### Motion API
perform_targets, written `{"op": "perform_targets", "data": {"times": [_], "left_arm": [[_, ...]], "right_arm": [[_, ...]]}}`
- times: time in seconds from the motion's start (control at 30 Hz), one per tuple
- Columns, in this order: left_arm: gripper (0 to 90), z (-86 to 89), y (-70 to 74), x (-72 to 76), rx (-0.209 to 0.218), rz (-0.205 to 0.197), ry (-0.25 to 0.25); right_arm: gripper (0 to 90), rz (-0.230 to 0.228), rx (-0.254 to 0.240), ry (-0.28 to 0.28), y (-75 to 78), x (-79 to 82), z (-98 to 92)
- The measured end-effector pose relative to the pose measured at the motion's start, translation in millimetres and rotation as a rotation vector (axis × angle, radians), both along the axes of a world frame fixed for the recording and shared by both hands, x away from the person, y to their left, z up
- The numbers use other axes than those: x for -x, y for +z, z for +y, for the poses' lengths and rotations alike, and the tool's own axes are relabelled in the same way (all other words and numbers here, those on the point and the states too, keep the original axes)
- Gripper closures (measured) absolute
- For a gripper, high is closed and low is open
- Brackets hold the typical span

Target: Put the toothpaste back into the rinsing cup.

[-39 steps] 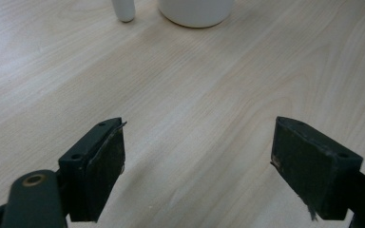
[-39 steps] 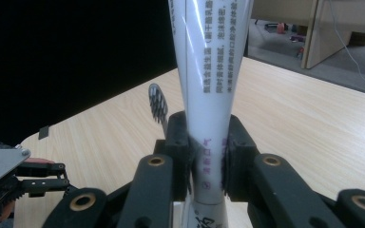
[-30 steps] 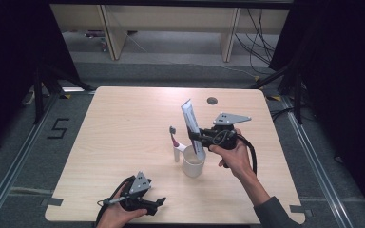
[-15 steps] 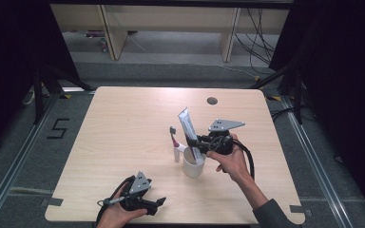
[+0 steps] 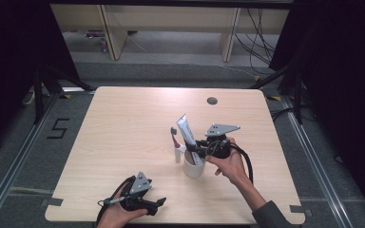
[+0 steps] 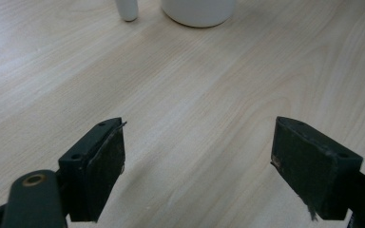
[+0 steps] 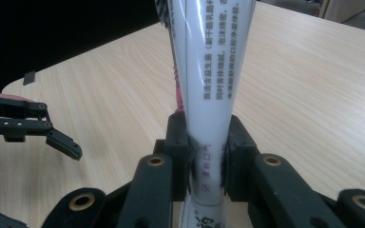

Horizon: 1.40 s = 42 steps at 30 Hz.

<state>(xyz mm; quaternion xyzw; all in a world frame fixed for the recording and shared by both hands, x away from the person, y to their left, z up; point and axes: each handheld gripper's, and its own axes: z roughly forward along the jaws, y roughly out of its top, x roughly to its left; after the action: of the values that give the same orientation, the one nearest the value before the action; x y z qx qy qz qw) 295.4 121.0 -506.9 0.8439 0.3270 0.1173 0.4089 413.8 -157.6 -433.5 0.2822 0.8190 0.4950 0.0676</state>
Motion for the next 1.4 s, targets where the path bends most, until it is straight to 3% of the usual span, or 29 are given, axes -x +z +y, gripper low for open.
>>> {"op": "perform_targets", "data": {"times": [0.1,0.13,0.17,0.2,0.23,0.3,0.37,0.4,0.47,0.5,0.57,0.73,0.93,1.0,1.03,1.17,1.27,1.4], "left_arm": [[18.0,0.2,-0.2,-0.5,-0.002,0.000,0.002],[18.1,0.2,-0.2,-0.3,-0.002,0.001,0.001],[18.0,1.0,0.3,-0.4,-0.012,-0.001,-0.006],[18.0,0.2,0.0,-0.1,0.000,0.000,0.000],[18.0,1.0,0.5,-0.7,-0.010,-0.002,-0.005],[18.0,0.4,0.1,-0.4,0.000,-0.001,0.000],[18.0,0.4,0.0,-0.2,0.000,-0.001,-0.001],[18.0,1.1,0.6,-0.8,-0.014,-0.002,-0.007],[18.0,0.2,0.2,-0.3,-0.004,-0.001,-0.001],[18.0,1.3,0.6,-0.5,-0.021,-0.004,-0.007],[18.1,0.2,0.3,-0.3,-0.002,-0.001,-0.001],[18.0,0.0,0.1,0.0,0.000,0.000,0.000],[18.0,0.5,0.3,-0.4,-0.010,0.000,-0.004],[18.0,-0.1,0.1,0.2,-0.004,0.000,0.002],[18.0,0.9,0.3,-0.3,-0.021,-0.005,-0.004],[18.1,-0.3,-0.2,0.2,-0.002,0.000,-0.001],[18.0,-0.5,-0.3,0.1,-0.001,0.001,-0.001],[18.0,0.7,0.0,-0.3,-0.025,-0.003,-0.010]], "right_arm": [[75.9,-0.014,0.018,0.007,-1.4,0.6,0.9],[75.9,0.001,0.024,-0.003,-1.7,1.6,1.3],[75.9,-0.028,0.029,0.005,-3.0,0.1,1.6],[75.8,-0.011,0.038,0.008,-2.9,1.3,1.8],[75.8,-0.037,0.052,0.010,-3.2,0.2,1.4],[75.7,-0.045,0.062,0.009,-4.7,0.4,2.0],[75.7,-0.032,0.064,0.023,-4.9,1.1,2.7],[75.6,0.002,0.053,0.008,-5.1,4.2,4.1],[75.5,-0.038,0.088,0.014,-4.9,2.6,2.6],[75.5,-0.034,0.089,0.018,-5.4,3.0,2.7],[75.4,-0.023,0.097,0.011,-6.0,4.6,3.1],[74.9,-0.029,0.131,0.020,-7.7,6.4,2.3],[74.9,-0.039,0.139,0.008,-8.2,8.4,1.4],[74.9,-0.015,0.132,0.007,-8.4,10.5,2.5],[74.9,-0.028,0.137,0.013,-8.3,9.3,1.9],[74.6,-0.051,0.145,0.003,-8.7,9.7,2.5],[74.0,-0.041,0.149,0.008,-8.6,10.3,2.7],[71.4,-0.043,0.151,0.006,-9.3,9.8,2.0]]}}
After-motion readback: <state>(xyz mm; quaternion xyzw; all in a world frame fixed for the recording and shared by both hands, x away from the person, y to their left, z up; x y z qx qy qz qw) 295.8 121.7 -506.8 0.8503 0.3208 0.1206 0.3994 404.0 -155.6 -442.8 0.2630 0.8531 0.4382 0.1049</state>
